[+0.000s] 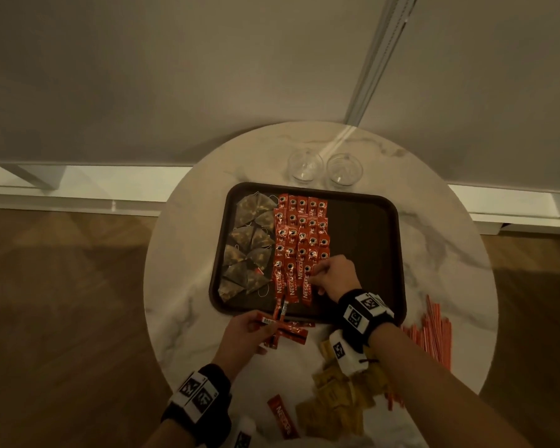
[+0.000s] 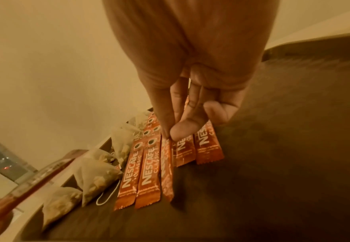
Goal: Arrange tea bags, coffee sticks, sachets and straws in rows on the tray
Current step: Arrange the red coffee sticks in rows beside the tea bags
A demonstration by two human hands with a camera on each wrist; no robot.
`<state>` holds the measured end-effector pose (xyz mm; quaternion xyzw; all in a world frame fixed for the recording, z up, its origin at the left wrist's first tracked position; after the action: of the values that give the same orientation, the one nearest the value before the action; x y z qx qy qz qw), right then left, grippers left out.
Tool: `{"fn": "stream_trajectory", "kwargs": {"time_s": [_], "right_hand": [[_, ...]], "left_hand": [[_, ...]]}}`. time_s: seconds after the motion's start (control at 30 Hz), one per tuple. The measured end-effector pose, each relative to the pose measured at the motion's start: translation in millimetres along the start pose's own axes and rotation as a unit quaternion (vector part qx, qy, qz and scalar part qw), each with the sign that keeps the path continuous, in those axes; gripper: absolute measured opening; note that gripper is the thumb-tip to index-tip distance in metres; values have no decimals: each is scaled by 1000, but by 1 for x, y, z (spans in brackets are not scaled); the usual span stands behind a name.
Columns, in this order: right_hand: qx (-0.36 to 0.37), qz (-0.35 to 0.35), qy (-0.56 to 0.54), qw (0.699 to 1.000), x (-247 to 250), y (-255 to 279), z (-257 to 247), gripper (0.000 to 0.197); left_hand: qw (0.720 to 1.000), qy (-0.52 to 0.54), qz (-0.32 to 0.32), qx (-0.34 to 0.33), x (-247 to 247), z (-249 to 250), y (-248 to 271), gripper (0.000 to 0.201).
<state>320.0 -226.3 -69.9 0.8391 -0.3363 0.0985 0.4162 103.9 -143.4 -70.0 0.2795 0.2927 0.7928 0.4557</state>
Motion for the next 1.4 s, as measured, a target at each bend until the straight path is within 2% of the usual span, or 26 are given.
{"fn": "stream_trajectory", "kwargs": {"time_s": [0.17, 0.47, 0.63, 0.77, 0.83, 0.93, 1.0, 1.07, 1.13, 1.2, 1.27, 1.33, 1.4], "right_hand": [[-25, -3, 4, 1000, -8, -10, -2, 9], [-22, 9, 29, 999, -10, -14, -3, 13], [25, 36, -80, 996, 12, 14, -16, 14], [62, -87, -67, 992, -9, 63, -13, 21], [64, -127, -56, 988, -19, 83, -3, 20], [59, -147, -148, 976, -22, 103, 10, 14], [66, -118, -216, 967, -17, 114, 14, 12], [104, -57, -238, 964, -6, 125, 14, 11], [190, 22, -189, 963, 11, 136, 10, 14], [312, 72, -112, 941, 24, 151, 1, 16], [397, 85, -44, 913, 27, 166, -3, 19], [422, 95, 39, 901, 23, 177, -1, 23], [421, 99, 98, 896, 18, 179, 6, 24]], "left_hand": [[1000, -22, 3, 7, 2, -6, -7, 4], [999, -39, -6, 5, 3, -9, -11, 8], [999, -25, -10, -22, 7, 8, -5, 10], [999, 17, 3, -43, 10, 22, 0, 10], [998, 29, 14, -49, 9, 25, 2, 13], [997, 35, 15, -60, 3, 27, 9, 18], [997, 41, 9, -69, -3, 28, 16, 18], [996, 58, 7, -69, -8, 26, 22, 16], [994, 91, -1, -53, -13, 23, 28, 16], [988, 150, -24, -32, -21, 21, 35, 22], [976, 208, -53, -24, -31, 21, 43, 31], [974, 218, -61, -28, -39, 23, 50, 31], [978, 200, -52, -33, -43, 24, 54, 23]]}}
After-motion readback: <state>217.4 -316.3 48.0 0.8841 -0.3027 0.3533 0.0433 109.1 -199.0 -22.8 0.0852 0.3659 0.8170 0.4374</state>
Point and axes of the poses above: each hand's wrist, its own y-axis away from the middle knuckle, its own x-axis out of the back of the hand, z = x × y, the point moved 9 cm from there along -y, towards the middle knuckle, and after that the axes turned 9 degrees about -y, right-handed, at the moved point
